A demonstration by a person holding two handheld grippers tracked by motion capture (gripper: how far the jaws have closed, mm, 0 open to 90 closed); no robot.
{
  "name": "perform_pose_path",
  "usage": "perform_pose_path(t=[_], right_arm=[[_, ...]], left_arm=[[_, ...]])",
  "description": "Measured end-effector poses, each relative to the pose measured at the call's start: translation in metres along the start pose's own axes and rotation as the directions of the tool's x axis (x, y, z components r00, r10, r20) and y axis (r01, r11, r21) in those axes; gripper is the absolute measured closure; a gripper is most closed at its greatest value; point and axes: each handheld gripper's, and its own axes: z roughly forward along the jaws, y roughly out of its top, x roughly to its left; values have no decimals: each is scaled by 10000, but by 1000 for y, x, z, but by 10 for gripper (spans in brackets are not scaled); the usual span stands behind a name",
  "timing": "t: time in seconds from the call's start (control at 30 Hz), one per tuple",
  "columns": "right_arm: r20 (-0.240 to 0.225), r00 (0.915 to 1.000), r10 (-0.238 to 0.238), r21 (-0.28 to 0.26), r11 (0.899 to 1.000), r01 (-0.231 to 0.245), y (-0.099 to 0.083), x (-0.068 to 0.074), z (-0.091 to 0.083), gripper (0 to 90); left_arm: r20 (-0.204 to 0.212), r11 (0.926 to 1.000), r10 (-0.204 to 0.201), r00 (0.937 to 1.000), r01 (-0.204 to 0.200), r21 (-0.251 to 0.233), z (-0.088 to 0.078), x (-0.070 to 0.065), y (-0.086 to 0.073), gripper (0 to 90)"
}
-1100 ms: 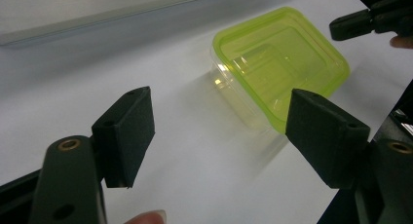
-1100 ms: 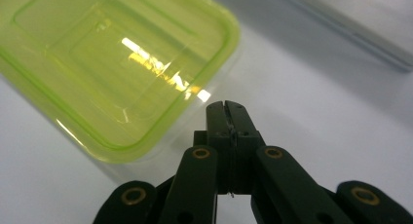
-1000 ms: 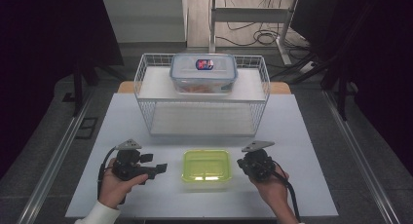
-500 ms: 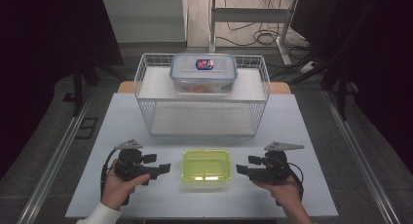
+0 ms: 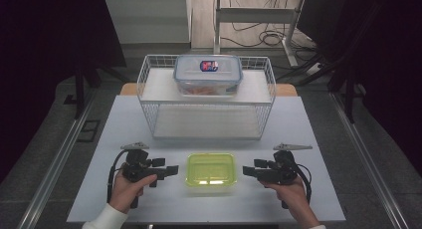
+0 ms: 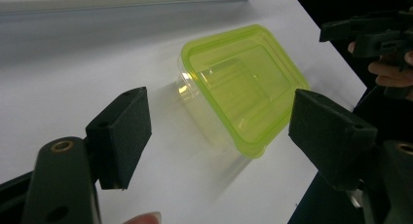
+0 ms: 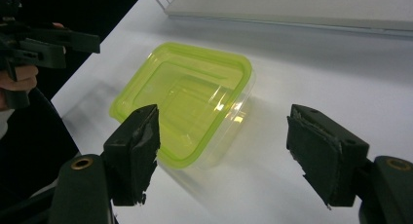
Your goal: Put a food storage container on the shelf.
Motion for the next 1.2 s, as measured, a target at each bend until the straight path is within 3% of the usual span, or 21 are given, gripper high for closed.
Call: perform_pose_path(t=[0.27, 0.37, 0.5, 0.67, 0.93, 1.07, 1.2], right_arm=[[-282, 9977, 623, 122, 9980, -620, 1, -4, 10, 354], [-305, 9964, 787, 130, 9968, -783, 2, -6, 13, 398], [-392, 9959, 814, 239, 9965, -805, 0, -5, 18, 428], [-441, 9941, 988, 447, 9943, -968, -1, -8, 24, 442], [-454, 9899, 1345, 600, 9895, -1317, -5, -13, 31, 483], [-708, 9860, 1513, 550, 9875, -1476, -5, -16, 34, 522], [-729, 9831, 1682, 662, 9843, -1635, -5, -19, 39, 550]], left_arm=[[62, 9996, -127, 9999, 125, 263, 11, -1, -2, 257], [325, 9983, -470, 9984, 459, 348, 16, -1, -1, 267], [373, 9967, -758, 9964, 747, 305, 19, 1, -1, 294], [518, 9889, -1382, 9890, 1350, 621, 32, 12, 2, 321], [812, 9796, -1815, 9800, 1730, 1023, 47, 21, 1, 425], [1119, 9765, -1948, 9744, 1820, 1151, 51, 22, 1, 471], [1112, 9703, -2204, 9690, 2062, 1268, 57, 26, -1, 500]])
